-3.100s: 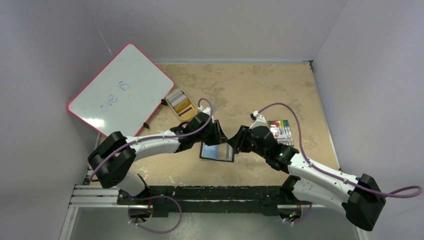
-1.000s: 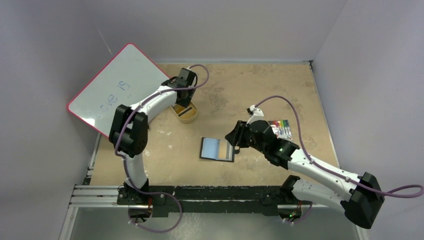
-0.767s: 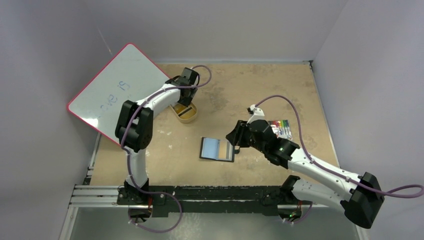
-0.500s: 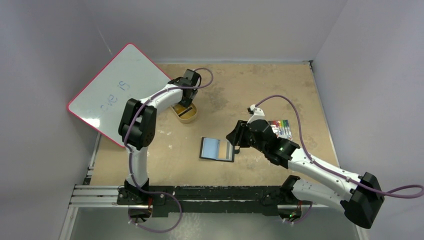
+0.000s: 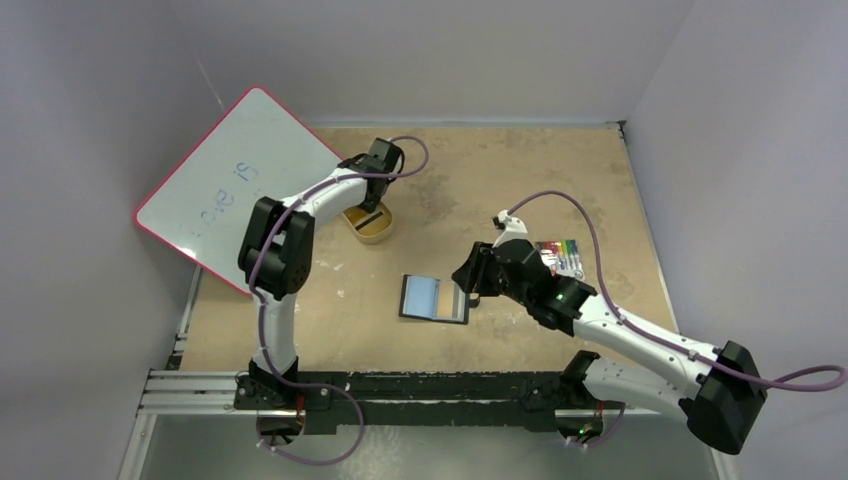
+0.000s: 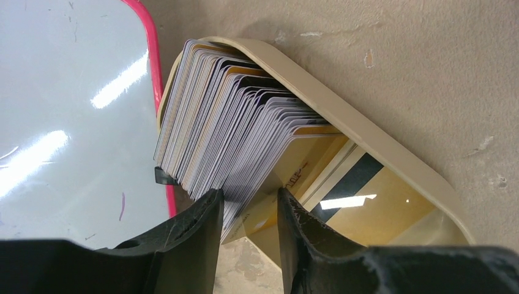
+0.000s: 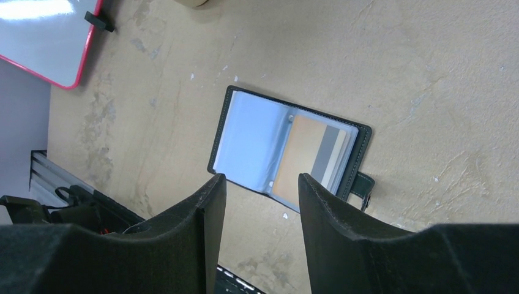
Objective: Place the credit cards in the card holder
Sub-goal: Pick up the credit card from the storage box.
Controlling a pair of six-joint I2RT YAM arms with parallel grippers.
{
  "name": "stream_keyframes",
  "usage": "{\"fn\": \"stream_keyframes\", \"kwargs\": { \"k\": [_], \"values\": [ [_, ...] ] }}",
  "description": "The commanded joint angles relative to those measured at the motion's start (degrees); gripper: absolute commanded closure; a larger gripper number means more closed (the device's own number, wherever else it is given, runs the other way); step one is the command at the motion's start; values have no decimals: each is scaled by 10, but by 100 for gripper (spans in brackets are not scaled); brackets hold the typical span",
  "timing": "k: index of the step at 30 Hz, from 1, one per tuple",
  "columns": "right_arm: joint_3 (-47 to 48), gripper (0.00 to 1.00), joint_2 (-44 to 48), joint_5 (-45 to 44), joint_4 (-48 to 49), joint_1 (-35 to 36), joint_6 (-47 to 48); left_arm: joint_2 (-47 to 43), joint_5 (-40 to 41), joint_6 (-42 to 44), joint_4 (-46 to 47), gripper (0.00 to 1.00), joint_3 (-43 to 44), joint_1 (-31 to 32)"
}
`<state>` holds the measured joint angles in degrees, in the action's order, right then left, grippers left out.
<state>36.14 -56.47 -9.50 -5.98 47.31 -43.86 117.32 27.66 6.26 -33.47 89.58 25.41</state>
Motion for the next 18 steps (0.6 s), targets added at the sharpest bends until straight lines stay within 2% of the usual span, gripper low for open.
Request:
{"fn": "stream_keyframes", "kwargs": {
  "k": [1,18],
  "values": [
    [22,50,0,-2,13,2,2,2,50,17,20,65,26,-10],
    [15,49,-8,8,26,2,3,3,59,13,4,69,45,-6]
  ]
}}
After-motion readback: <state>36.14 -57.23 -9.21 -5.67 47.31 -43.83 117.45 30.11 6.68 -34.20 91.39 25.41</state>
